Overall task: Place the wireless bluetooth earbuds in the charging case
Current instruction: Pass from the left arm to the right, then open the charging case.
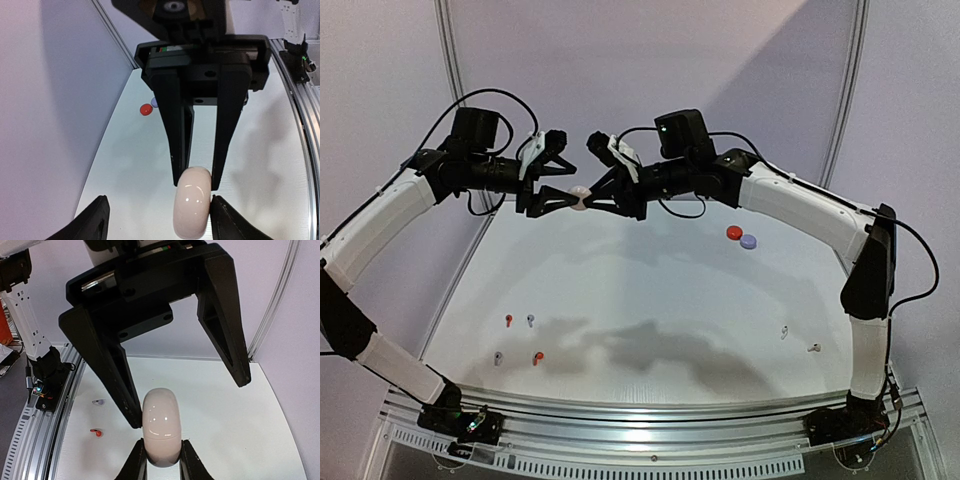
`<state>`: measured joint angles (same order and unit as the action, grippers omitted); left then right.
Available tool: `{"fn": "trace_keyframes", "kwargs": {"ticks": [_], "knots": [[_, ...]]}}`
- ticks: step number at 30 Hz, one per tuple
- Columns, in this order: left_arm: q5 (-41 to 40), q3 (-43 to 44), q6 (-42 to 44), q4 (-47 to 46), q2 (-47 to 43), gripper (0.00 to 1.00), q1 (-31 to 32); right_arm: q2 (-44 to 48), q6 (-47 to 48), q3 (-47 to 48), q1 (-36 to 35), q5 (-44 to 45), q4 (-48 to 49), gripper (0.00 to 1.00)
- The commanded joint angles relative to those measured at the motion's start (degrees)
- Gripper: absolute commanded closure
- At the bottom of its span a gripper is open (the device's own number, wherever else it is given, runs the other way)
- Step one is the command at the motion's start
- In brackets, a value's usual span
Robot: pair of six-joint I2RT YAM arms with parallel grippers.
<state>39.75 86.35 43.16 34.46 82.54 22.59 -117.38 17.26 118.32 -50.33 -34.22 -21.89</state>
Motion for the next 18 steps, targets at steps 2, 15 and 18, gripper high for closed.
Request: {"fn": "trace_keyframes", "kwargs": {"ticks": [2,15,18], "knots": [[-3.56,0.64,1.10,-3.49,-1.13,0.29,-1.67,1.80,0.44,-2.26,-1.06,-4.71,-3.04,1.00],[-1.77,1.87,2.30,-0.90,-1.07,0.27,-3.33,3.10,0.52,-4.57,-1.09,-5.44,-1.71,1.00],[-1.64,2.16,2.14,-0.62,-0.85,0.27,-3.49,3.41,0.63,-4.85,-1.07,-5.55,-1.54,1.00]]}}
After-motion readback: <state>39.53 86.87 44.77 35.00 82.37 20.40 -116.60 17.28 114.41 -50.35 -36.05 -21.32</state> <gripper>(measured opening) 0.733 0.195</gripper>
